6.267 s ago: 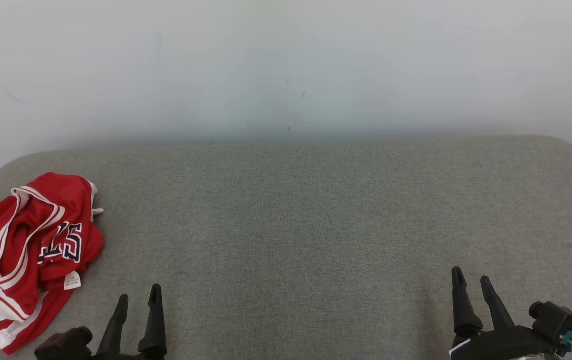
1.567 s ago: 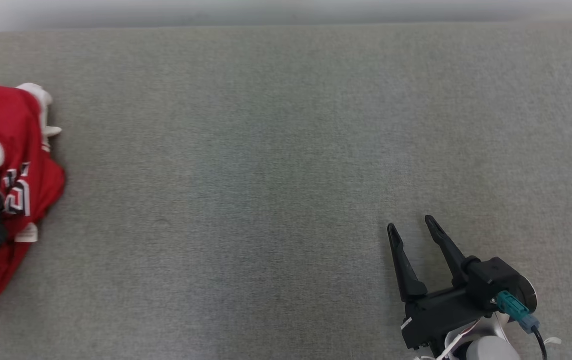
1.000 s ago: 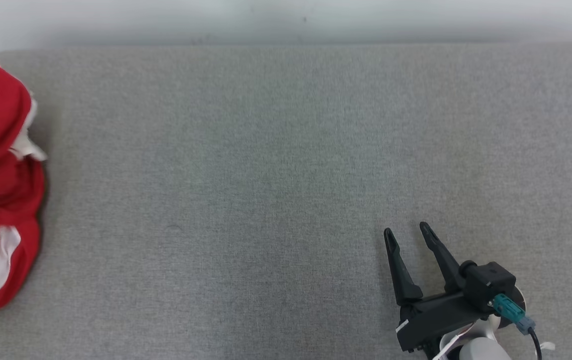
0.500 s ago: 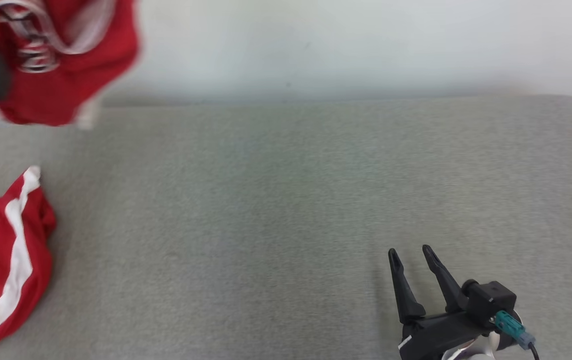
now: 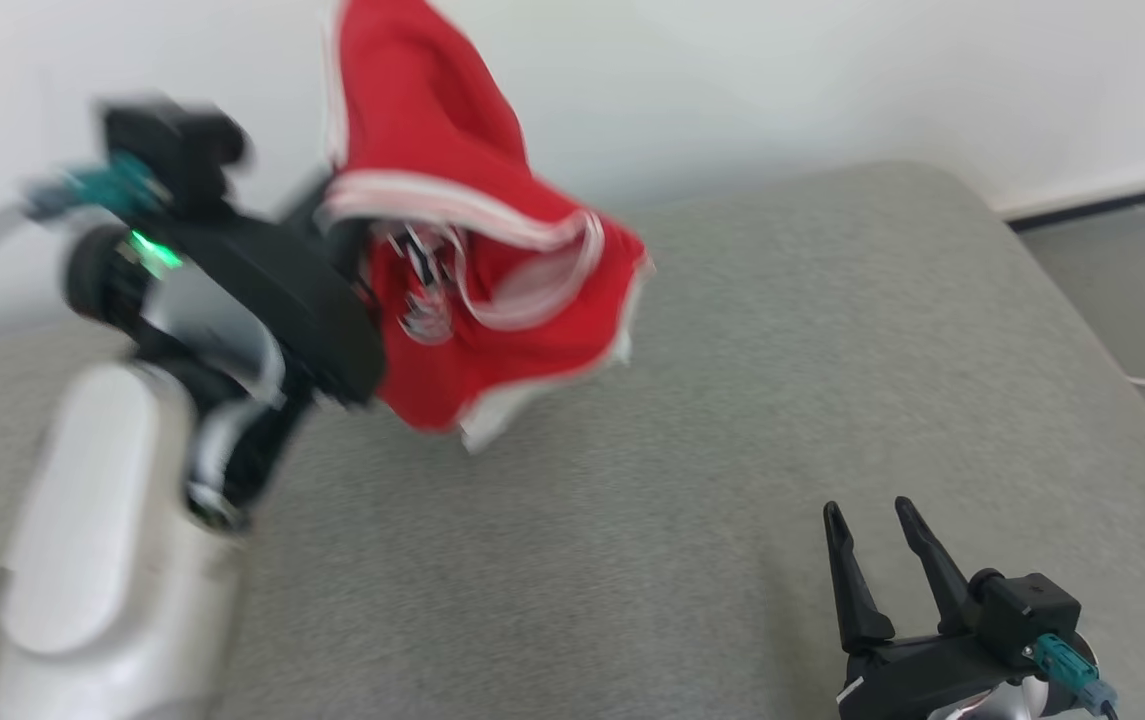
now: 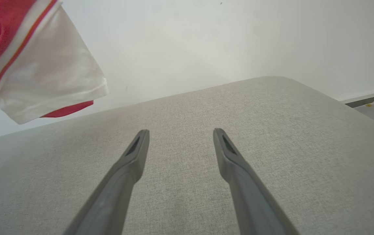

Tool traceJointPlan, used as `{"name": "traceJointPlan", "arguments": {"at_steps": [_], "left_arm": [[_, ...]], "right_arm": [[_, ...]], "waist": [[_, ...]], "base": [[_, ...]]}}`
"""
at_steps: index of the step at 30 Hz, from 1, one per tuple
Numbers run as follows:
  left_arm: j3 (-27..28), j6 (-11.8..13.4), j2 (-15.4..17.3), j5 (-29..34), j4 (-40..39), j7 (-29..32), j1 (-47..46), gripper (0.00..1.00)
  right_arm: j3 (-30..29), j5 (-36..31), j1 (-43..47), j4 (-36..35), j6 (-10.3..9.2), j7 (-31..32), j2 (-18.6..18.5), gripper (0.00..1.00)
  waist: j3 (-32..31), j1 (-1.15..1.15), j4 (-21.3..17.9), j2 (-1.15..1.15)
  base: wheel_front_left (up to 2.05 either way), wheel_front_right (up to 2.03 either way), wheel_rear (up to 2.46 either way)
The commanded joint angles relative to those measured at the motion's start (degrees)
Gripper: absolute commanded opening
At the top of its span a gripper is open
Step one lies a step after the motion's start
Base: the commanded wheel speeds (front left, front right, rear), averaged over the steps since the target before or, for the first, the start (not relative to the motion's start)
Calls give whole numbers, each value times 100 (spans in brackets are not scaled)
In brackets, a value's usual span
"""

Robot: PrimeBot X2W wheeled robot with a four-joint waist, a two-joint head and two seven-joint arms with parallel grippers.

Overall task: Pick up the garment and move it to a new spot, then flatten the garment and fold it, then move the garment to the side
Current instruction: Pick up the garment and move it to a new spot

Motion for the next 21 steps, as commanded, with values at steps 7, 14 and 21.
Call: {"name": "traceJointPlan", "arguments": {"at_steps": [7,14,21], "left_arm": [[-497,3,-351,155,1102,-442,732,0],[-961,5,-645,181,2457,-1056,1067,100],[-971,144,-727,77,2339,-2220,1349,100]], "right_arm": [[89,24,117,-232,5,85,-6,100],[124,144,117,-248,6,71,-7,100],[2,45,196,-259,6,81,-5,100]], "waist": [[286,1,-750,0],[347,1,-692,0],[203,1,-182,0]], "base": [[0,0,0],[0,0,0],[0,0,0]]}}
